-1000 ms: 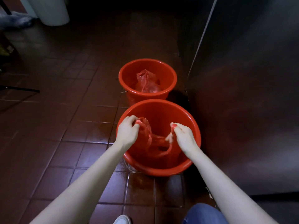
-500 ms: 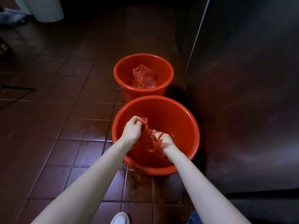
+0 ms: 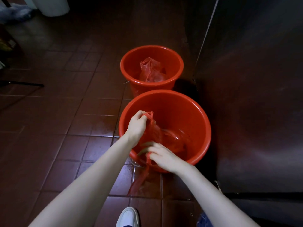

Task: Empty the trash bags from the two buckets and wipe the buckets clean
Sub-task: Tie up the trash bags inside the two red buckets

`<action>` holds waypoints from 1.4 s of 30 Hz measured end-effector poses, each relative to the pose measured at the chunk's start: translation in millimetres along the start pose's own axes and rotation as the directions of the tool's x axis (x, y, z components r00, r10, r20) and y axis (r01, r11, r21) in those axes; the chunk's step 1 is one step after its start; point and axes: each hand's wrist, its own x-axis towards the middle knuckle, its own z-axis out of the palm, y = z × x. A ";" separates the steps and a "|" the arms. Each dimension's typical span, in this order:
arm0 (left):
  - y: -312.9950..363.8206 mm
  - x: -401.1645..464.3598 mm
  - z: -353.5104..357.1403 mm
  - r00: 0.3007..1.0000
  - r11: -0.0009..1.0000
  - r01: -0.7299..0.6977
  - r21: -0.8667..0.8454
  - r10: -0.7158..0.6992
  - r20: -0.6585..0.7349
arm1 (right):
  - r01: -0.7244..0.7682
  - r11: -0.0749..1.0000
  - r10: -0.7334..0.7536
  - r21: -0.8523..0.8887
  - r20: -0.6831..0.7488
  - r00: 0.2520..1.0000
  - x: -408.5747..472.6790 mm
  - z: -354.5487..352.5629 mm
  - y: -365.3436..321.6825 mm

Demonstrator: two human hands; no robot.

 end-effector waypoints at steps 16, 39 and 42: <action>-5.8 -18.5 -4.5 0.954 0.987 -0.050 0.155 0.001 0.299 | -0.371 0.736 0.676 0.566 -0.597 0.432 20.8 -67.9 7.4; -26.1 17.1 2.9 0.929 0.957 0.228 -0.179 -0.159 0.335 | -0.316 0.938 0.278 -0.143 -0.235 0.931 53.6 -46.9 7.7; -22.0 16.8 1.8 0.927 0.948 0.238 -0.212 -0.156 0.342 | -0.287 0.956 0.291 0.053 -0.240 0.926 54.0 -45.8 12.9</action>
